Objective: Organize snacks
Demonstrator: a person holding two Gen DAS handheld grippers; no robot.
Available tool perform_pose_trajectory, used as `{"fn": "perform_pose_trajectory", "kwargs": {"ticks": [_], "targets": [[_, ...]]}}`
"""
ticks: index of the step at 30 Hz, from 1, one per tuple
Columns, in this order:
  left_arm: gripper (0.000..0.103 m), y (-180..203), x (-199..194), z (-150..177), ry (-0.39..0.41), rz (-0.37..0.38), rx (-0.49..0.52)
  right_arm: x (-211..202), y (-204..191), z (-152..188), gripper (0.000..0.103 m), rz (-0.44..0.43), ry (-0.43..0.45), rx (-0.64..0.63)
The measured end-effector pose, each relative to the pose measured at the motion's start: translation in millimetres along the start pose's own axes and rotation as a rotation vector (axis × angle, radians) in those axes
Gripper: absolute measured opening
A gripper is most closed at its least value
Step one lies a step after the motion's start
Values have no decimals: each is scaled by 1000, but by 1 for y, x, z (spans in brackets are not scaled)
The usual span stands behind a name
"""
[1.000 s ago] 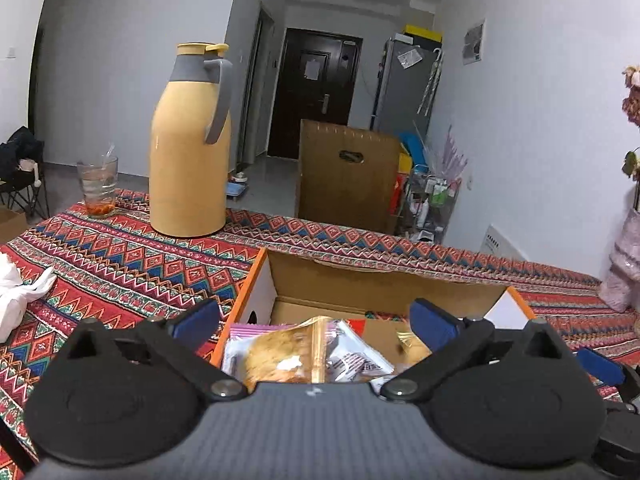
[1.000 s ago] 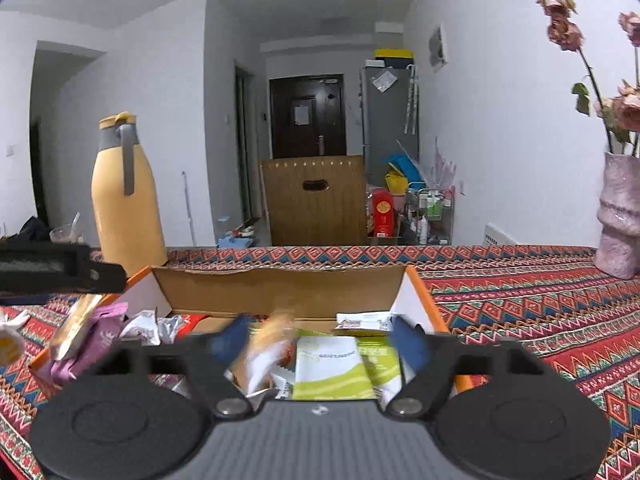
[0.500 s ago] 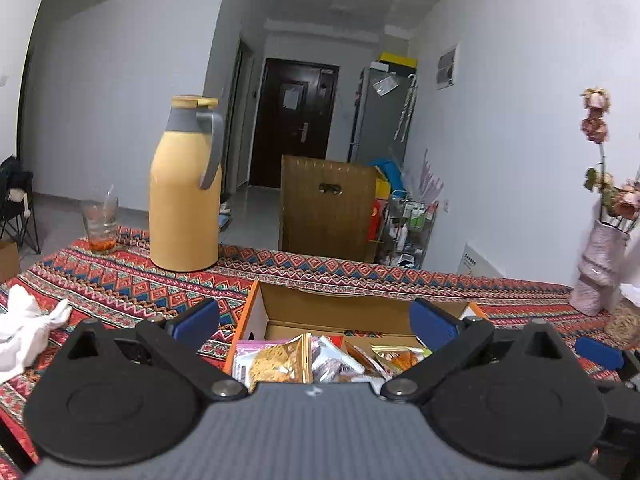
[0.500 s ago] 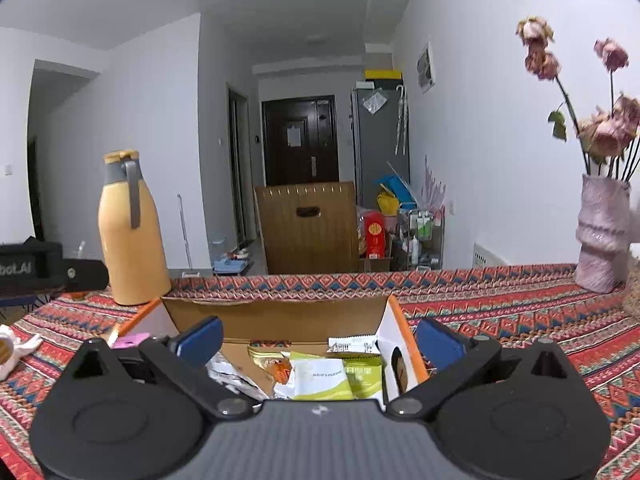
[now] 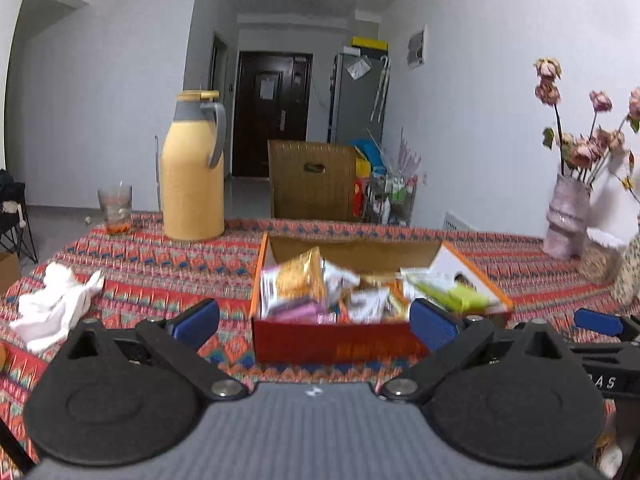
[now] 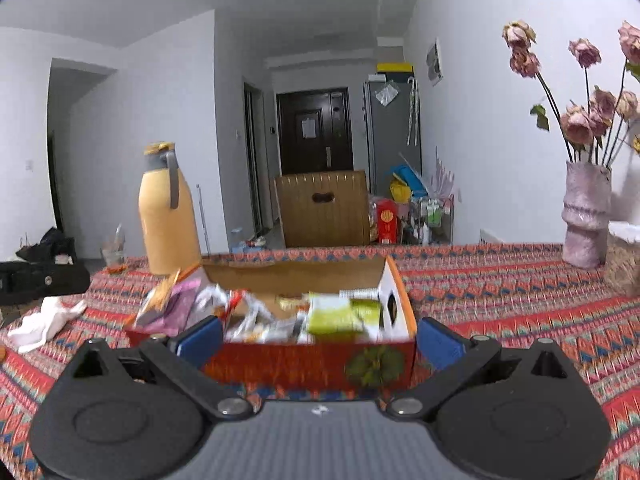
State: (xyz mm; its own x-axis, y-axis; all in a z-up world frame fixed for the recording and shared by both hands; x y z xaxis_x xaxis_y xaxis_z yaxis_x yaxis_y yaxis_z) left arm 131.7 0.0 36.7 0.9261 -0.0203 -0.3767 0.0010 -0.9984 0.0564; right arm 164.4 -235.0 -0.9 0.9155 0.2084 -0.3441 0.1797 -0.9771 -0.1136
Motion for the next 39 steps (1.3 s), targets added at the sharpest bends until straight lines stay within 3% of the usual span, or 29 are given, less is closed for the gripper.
{"fn": "perform_pose_trajectory", "kwargs": {"ticks": [16, 39], "targets": [[103, -5, -4, 69, -162, 15, -2, -32, -7, 58, 103, -2, -126, 14], [103, 0, 2, 80, -196, 28, 12, -24, -8, 70, 103, 2, -172, 12]]}}
Point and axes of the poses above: each gripper's, at about its wrist camera, not at the fingertips, and x roughly the way its jaws point, y to its right, z to its underside, the point moved 7 cm from there along x, roughly the way its jaws point, and after that the axes turned 1 degree about x, right-handed, at the moved point
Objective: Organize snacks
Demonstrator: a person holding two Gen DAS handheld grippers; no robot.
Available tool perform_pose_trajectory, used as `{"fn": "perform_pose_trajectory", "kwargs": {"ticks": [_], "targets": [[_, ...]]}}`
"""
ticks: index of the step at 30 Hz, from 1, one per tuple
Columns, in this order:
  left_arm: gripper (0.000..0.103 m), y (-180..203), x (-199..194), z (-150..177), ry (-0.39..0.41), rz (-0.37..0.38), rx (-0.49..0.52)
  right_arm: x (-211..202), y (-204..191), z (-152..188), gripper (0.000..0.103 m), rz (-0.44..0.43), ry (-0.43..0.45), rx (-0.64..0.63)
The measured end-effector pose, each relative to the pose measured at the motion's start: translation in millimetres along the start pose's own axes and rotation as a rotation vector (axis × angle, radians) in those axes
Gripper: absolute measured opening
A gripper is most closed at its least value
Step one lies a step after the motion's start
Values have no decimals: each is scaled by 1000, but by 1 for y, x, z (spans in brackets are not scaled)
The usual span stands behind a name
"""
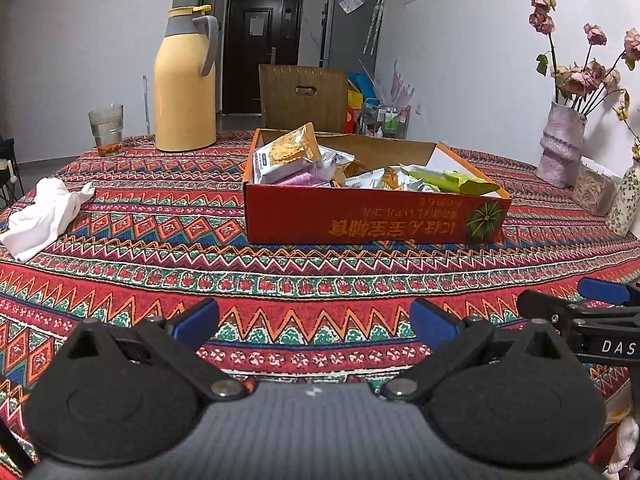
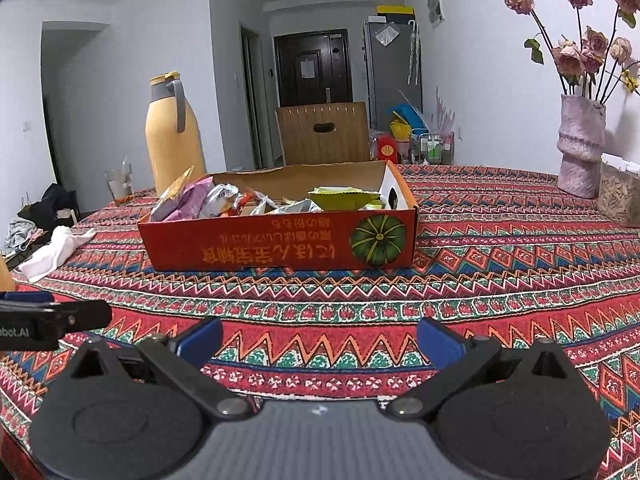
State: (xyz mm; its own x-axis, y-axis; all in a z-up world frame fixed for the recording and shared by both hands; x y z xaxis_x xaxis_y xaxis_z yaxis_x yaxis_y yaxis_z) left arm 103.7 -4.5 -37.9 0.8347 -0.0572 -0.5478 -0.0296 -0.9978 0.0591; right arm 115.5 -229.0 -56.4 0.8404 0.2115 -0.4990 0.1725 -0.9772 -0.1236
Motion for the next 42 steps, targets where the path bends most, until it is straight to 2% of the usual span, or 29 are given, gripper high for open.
{"fn": "perform_pose_trajectory", "kwargs": {"ticks": [42], "targets": [[103, -1, 1, 2, 1, 3, -3, 3, 3, 1, 103, 8, -7, 4]]}}
Point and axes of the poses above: each gripper's, at about its wrist camera, not at the fingertips, and x roughly the way its jaws point, y to its right, z to its underside, the point moved 7 cm from there along x, roughly the way its jaws point, and after that the axes turned 1 degree about x, right-handed, at the moved point
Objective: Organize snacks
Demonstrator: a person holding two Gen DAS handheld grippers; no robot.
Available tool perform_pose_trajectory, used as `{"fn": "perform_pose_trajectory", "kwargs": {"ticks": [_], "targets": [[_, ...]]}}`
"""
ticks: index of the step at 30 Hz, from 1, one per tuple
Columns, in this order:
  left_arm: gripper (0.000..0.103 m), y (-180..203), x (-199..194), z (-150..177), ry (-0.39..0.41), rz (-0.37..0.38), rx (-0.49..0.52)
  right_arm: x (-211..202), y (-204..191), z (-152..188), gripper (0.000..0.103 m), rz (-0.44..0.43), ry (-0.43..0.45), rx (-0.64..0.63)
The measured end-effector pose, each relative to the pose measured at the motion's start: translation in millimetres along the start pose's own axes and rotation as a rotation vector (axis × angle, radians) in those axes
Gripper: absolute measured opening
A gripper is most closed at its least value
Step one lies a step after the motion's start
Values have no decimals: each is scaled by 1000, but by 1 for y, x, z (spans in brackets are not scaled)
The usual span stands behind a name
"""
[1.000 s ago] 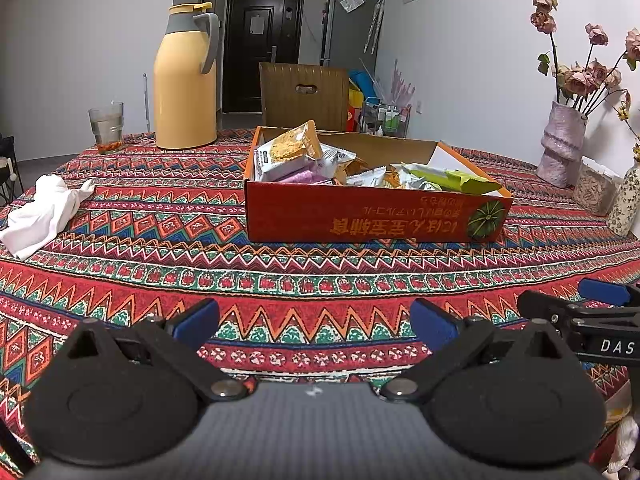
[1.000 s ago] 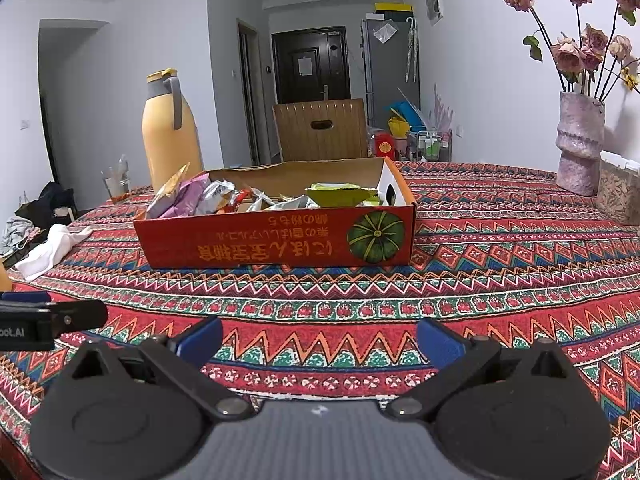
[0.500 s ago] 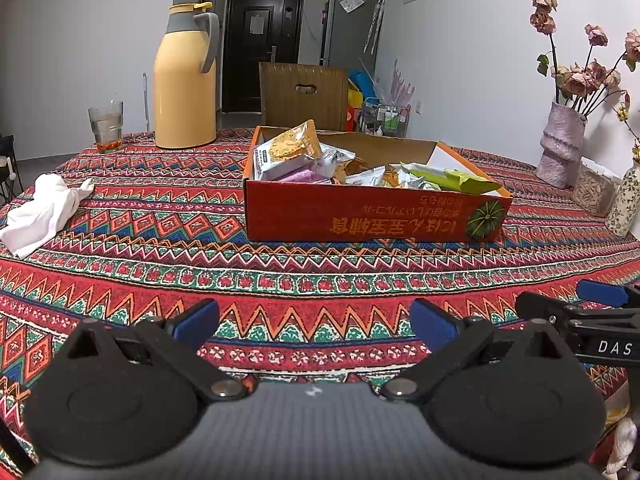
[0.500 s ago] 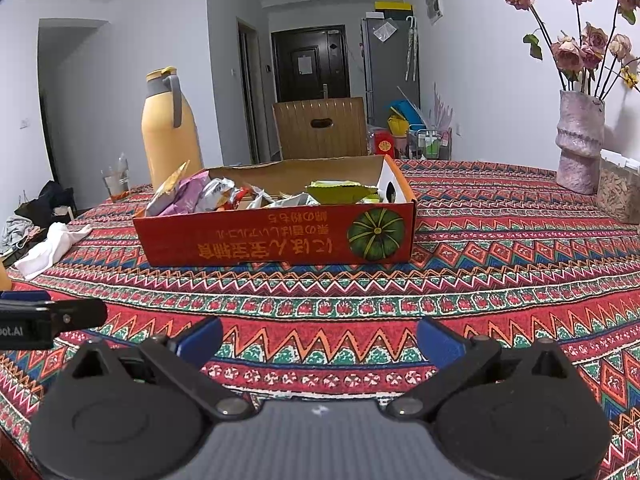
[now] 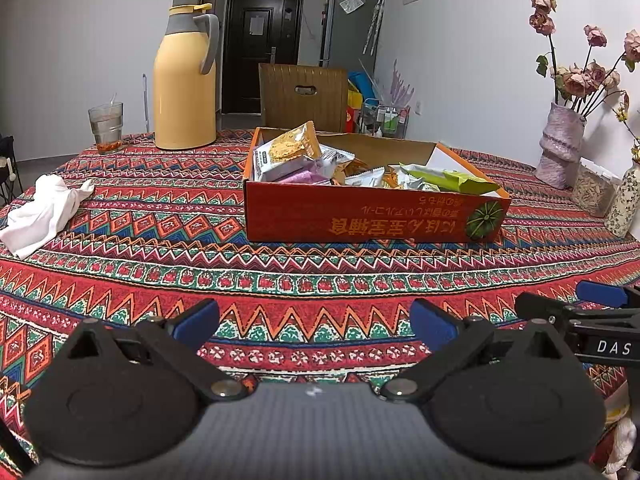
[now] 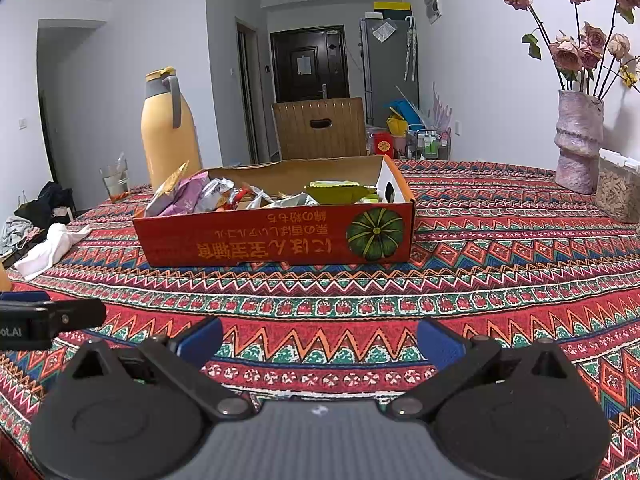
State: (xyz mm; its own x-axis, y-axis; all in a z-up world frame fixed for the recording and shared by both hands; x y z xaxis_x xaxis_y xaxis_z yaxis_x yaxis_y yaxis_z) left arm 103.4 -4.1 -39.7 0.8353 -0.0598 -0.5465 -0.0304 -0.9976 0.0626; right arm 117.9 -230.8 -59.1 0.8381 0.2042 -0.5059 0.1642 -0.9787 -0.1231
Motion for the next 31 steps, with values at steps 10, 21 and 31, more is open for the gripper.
{"fn": "perform_pose_trajectory", "kwargs": {"ticks": [10, 21, 31], "targets": [[103, 0, 0, 0, 1, 0, 0, 0, 0, 0, 103, 0, 0, 0], [103, 2, -2, -1, 8, 3, 3, -1, 0, 0, 103, 0, 0, -1], [103, 2, -3, -1, 19, 13, -2, 0, 1, 2, 103, -1, -3, 0]]}}
Point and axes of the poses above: each gripper's, at about its wrist camera, not at the fingertips, and x roughly the way its jaws point, y to its right, z to its underside, the point moved 7 cm from there along x, roughly the way its jaws point, and after that the axes turned 1 degree about x, right-handed, at the moved point
